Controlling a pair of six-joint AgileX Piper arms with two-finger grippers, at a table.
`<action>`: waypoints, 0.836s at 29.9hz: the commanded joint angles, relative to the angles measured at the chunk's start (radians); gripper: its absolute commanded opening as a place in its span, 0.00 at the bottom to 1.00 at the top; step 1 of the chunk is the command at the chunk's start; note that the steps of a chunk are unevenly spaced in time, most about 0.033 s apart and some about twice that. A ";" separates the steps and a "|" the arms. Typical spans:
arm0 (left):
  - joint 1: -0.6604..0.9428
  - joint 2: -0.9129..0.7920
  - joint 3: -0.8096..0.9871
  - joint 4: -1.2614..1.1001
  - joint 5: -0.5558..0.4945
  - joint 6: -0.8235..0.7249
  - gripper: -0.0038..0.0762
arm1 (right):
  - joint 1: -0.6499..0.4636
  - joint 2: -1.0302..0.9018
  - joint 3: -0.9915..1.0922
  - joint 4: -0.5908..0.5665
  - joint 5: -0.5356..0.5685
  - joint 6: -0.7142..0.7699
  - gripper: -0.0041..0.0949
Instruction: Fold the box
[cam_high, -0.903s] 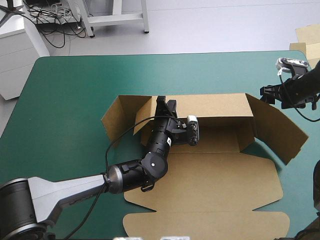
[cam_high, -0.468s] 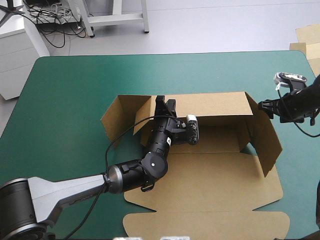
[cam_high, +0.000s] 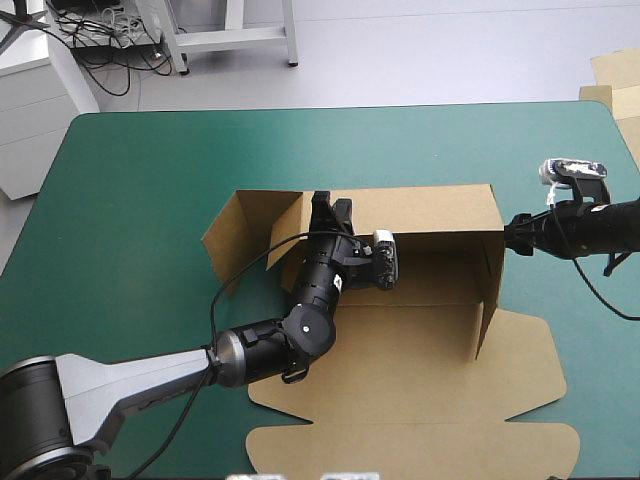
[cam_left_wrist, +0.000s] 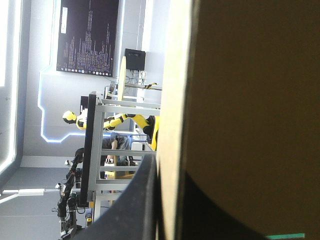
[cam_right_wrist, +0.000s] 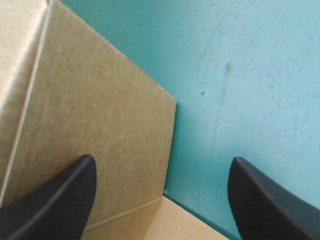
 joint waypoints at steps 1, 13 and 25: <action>0.000 -0.033 -0.024 0.048 0.029 -0.020 0.04 | 0.001 -0.040 -0.020 0.061 0.021 -0.042 0.72; 0.000 -0.033 -0.024 0.048 0.029 -0.020 0.04 | 0.001 -0.057 -0.009 0.031 0.116 -0.057 0.72; 0.000 -0.033 -0.024 0.048 0.029 -0.020 0.04 | 0.001 -0.151 0.117 0.035 0.077 -0.155 0.72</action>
